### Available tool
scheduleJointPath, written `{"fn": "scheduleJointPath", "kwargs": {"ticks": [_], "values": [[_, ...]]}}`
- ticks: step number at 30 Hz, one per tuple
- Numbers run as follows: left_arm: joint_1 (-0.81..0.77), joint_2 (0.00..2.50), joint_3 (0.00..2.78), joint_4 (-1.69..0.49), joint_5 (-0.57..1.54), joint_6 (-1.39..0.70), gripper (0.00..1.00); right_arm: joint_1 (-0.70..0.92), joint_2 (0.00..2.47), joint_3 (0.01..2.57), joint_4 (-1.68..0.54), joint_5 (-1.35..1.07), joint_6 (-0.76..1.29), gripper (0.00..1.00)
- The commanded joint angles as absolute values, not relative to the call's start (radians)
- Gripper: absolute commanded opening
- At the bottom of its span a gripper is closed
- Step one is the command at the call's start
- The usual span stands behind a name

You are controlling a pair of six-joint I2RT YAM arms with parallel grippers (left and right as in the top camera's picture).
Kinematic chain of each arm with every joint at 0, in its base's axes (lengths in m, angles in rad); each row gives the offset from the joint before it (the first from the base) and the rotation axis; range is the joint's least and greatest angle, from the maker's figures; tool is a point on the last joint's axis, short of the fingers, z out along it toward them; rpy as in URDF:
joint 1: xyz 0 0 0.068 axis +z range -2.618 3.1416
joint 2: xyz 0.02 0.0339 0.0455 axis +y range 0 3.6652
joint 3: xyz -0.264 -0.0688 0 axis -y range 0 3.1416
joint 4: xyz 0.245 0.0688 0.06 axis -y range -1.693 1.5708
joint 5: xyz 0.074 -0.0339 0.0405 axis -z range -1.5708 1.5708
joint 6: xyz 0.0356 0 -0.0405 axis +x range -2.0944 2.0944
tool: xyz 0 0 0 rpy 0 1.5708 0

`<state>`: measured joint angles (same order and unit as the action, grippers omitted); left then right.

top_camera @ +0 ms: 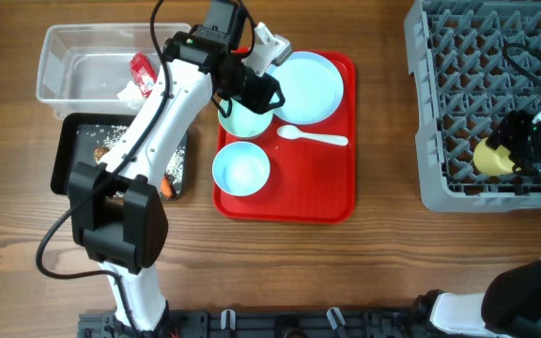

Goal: Sort waste into correct bins and load items into the dishwasher rack
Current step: 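Lower the yellow cup into the dish rack and open the right gripper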

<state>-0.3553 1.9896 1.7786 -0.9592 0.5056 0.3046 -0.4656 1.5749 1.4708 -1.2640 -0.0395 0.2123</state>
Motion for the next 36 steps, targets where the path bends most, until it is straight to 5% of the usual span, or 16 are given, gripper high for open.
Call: {"fn": "scheduleJointPath", "kwargs": {"ticks": [1, 30, 36], "values": [[-0.355, 1.981, 1.731, -0.955, 0.477, 0.307, 0.3, -0.475, 1.584, 1.481, -1.266, 0.015, 0.202, 0.54], [-0.355, 1.981, 1.718, -0.946, 0.477, 0.307, 0.34, -0.505, 1.785, 1.48, -1.227, 0.022, 0.21, 0.54], [-0.355, 1.981, 1.718, -0.945, 0.477, 0.307, 0.36, -0.505, 1.787, 1.48, -1.208, 0.002, 0.206, 0.82]]}}
